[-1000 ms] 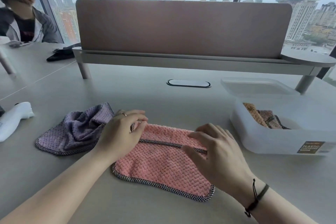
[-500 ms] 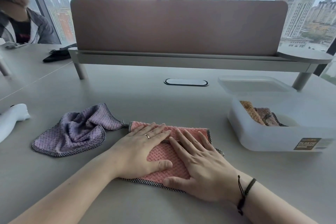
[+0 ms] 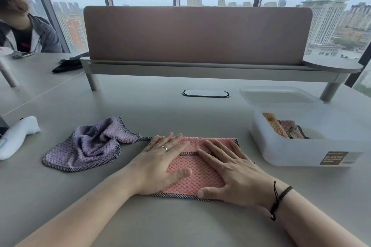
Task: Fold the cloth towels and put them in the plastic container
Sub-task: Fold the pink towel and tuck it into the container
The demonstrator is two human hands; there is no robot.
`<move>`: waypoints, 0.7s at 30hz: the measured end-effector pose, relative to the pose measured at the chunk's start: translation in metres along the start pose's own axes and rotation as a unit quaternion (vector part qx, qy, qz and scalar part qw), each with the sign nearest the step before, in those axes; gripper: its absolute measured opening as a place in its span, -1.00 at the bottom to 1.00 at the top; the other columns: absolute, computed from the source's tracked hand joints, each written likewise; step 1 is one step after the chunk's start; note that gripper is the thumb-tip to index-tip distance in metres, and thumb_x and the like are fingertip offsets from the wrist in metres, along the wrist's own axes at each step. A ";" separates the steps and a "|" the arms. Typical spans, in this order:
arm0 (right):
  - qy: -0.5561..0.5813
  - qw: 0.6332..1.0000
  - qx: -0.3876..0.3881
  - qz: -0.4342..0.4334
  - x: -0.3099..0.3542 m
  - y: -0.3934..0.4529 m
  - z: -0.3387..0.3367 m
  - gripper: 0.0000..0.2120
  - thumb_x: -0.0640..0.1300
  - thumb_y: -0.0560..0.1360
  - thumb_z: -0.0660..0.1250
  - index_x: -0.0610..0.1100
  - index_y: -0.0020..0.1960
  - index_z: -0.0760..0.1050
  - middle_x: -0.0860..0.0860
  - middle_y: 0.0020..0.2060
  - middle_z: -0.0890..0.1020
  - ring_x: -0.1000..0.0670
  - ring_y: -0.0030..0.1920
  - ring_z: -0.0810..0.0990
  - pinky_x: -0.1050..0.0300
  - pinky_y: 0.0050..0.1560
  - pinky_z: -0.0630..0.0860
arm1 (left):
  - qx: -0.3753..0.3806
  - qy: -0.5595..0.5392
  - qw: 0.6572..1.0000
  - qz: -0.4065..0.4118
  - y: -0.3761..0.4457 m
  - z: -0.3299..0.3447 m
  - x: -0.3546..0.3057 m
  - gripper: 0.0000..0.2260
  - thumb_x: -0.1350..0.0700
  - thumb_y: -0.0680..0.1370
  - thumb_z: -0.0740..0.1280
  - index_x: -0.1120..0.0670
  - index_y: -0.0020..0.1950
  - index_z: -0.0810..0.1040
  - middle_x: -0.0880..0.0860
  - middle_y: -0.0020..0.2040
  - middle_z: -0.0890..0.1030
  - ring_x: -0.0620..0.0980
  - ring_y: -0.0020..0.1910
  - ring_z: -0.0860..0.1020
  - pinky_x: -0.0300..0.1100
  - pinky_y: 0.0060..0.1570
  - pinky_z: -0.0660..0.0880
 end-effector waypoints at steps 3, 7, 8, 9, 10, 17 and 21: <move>0.031 0.996 -0.074 -0.038 0.006 -0.009 -0.010 -0.09 0.65 0.28 0.12 0.30 0.53 0.09 0.12 0.56 0.11 0.05 0.58 -0.05 0.01 0.57 -0.11 | -0.099 -0.123 0.987 0.037 -0.002 -0.009 -0.003 -0.33 -0.47 0.50 0.09 -0.17 0.52 0.31 -0.18 0.58 0.21 -0.28 0.57 0.02 -0.09 0.57 0.02; 0.061 0.981 -0.137 -0.119 0.022 -0.018 -0.017 -0.45 0.53 0.30 0.31 0.16 0.06 0.58 0.22 -0.03 0.50 0.14 0.02 0.44 0.16 0.09 0.41 | -0.206 -0.236 0.945 0.096 -0.012 -0.028 -0.005 -0.77 -0.17 0.45 0.48 -0.05 -0.03 0.66 -0.16 0.04 0.64 -0.13 0.15 0.59 -0.07 0.19 0.50; 0.064 0.980 -0.130 -0.133 0.025 -0.018 -0.015 -0.53 0.47 0.33 0.33 0.13 -0.01 0.58 0.21 -0.11 0.49 0.14 -0.05 0.43 0.16 -0.01 0.42 | -0.200 -0.231 0.946 0.111 -0.014 -0.029 -0.007 -0.81 -0.12 0.42 0.53 -0.03 -0.13 0.66 -0.14 -0.09 0.64 -0.12 0.01 0.62 -0.07 0.06 0.54; 0.068 0.980 -0.123 -0.141 0.028 -0.016 -0.013 -0.60 0.40 0.37 0.34 0.10 -0.04 0.57 0.20 -0.14 0.48 0.13 -0.08 0.43 0.16 -0.05 0.41 | -0.190 -0.221 0.949 0.122 -0.015 -0.029 -0.008 -0.81 -0.10 0.40 0.56 -0.02 -0.21 0.65 -0.13 -0.19 0.64 -0.11 -0.11 0.62 -0.08 -0.06 0.55; 0.076 0.979 -0.120 -0.144 0.029 -0.014 -0.012 -0.66 0.33 0.41 0.34 0.08 -0.06 0.56 0.19 -0.15 0.49 0.13 -0.09 0.43 0.16 -0.08 0.41 | -0.176 -0.213 0.953 0.127 -0.016 -0.028 -0.009 -0.78 -0.10 0.37 0.59 -0.01 -0.26 0.64 -0.11 -0.25 0.63 -0.11 -0.20 0.60 -0.12 -0.15 0.54; 0.152 0.975 -0.118 -0.113 0.025 -0.009 -0.008 -0.80 0.10 0.52 0.30 -0.01 -0.16 0.46 0.17 -0.21 0.46 0.16 -0.18 0.39 0.25 -0.13 0.32 | -0.083 -0.159 0.975 0.130 -0.019 -0.024 -0.022 -0.58 -0.33 0.24 0.56 -0.10 -0.06 0.66 -0.19 -0.16 0.58 -0.18 -0.11 0.54 -0.20 -0.10 0.50; 0.224 0.967 -0.112 -0.052 0.019 -0.010 -0.012 -0.82 0.08 0.56 0.32 -0.02 -0.10 0.48 0.09 -0.20 0.57 0.12 -0.15 0.48 0.28 -0.13 0.38 | -0.087 -0.105 0.984 0.113 -0.017 -0.020 -0.027 -0.76 -0.08 0.39 0.48 -0.11 0.05 0.65 -0.22 -0.12 0.60 -0.28 -0.12 0.54 -0.31 -0.09 0.48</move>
Point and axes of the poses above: each hand's wrist, its own y-axis towards the middle knuckle, its own z-axis out of the palm, x = y × z, the point moved 3 cm from there along y, towards the middle knuckle
